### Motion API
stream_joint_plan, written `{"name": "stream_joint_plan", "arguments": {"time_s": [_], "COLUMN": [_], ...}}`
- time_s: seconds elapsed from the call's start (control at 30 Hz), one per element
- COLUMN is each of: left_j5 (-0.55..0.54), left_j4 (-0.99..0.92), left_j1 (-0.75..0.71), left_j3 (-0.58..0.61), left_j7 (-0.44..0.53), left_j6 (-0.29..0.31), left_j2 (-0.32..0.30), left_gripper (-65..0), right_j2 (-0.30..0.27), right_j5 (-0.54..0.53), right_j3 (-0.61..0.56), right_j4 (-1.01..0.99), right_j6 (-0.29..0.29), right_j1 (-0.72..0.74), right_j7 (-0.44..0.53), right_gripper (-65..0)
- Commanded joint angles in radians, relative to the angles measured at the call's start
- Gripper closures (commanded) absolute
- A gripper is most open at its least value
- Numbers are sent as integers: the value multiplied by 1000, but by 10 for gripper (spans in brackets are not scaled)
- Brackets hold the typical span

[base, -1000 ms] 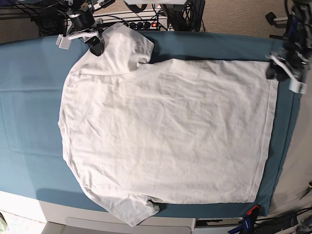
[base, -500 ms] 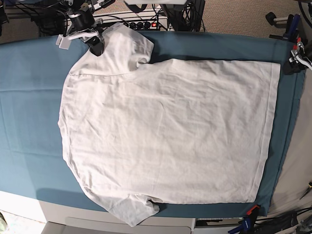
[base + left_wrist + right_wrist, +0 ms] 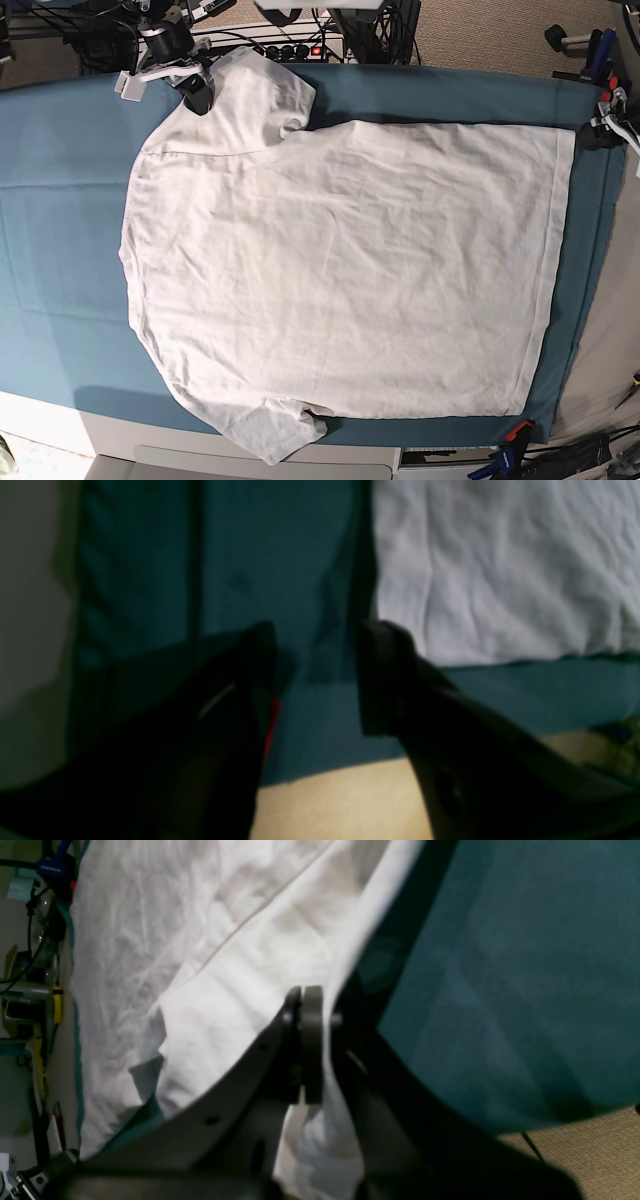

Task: Fold the T-shirt properly
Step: 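Grasp the shirt's shoulder edges with both grippers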

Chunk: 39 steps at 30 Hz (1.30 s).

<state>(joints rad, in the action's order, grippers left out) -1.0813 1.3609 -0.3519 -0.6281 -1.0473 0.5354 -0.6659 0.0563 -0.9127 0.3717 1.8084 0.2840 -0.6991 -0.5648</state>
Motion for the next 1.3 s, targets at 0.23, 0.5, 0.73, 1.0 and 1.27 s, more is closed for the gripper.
{"name": "stream_joint_plan", "arguments": {"time_s": [0.23,0.5,0.73,1.0,1.27], "left_j5": [-11,-12,-33,-96,-102], "left_j4": [12,12,12,12,12], "left_j1": [31,66,71,69,69], "left_j3": [90,169,169,169,169], "left_j7": [-12,-28,-39,-76,-79], "left_j6": [-14,-11,-10,17,17], "left_j2": [-62,-51,-51,-51,-51], "left_gripper": [-256,-256,-256,-256,-254], "right_j2": [0,0,0,16,18], "right_j5": [14,17,16,17,74], "right_j3": [0,0,0,0,0], "right_j4": [11,11,11,11,11], "right_j6": [-7,-7,-7,-7,-7], "right_j1": [-10,-10,-10,-10,-10], "right_j7": [-11,-12,-12,-12,-11], "right_gripper": [0,0,0,0,0]}}
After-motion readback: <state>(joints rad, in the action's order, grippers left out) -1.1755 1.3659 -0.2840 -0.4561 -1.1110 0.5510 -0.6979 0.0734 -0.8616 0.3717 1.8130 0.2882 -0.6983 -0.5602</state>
